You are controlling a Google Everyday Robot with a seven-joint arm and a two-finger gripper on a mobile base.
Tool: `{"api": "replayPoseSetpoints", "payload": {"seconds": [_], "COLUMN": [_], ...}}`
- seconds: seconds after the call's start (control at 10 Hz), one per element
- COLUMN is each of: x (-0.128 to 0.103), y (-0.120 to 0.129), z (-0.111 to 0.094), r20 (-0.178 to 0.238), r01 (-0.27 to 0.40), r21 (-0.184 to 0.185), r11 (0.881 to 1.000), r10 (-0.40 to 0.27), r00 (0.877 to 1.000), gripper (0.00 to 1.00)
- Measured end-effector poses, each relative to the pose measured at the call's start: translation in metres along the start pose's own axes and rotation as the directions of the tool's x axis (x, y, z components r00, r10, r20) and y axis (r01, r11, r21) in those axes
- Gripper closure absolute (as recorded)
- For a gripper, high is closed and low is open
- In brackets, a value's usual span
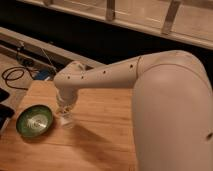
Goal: Place the bottle in the ceramic bowl
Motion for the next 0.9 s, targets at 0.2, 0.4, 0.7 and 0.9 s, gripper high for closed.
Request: {"api": "replayPoseSetpoints", "payload": {"seconds": [0.2, 0.4, 0.7, 0.9], "x": [0.0, 0.001, -0.007, -0.018], "y": [0.024, 0.034, 0.053, 0.072], "z": [0.008, 0.012, 0.019, 0.03], "r20": [-0.008, -0.013, -0.014, -0.019], "r01": [0.059, 0.084, 0.134, 0.15], "r21": [-0.074, -0.106, -0.149, -0.201], "r11": [0.996, 0.991, 0.98, 0.968], "r10": [-0.06, -0.086, -0.137, -0.157], "r00": [0.998, 0.996, 0.99, 0.987], "gripper": [1.0, 1.0, 1.0, 1.0]}}
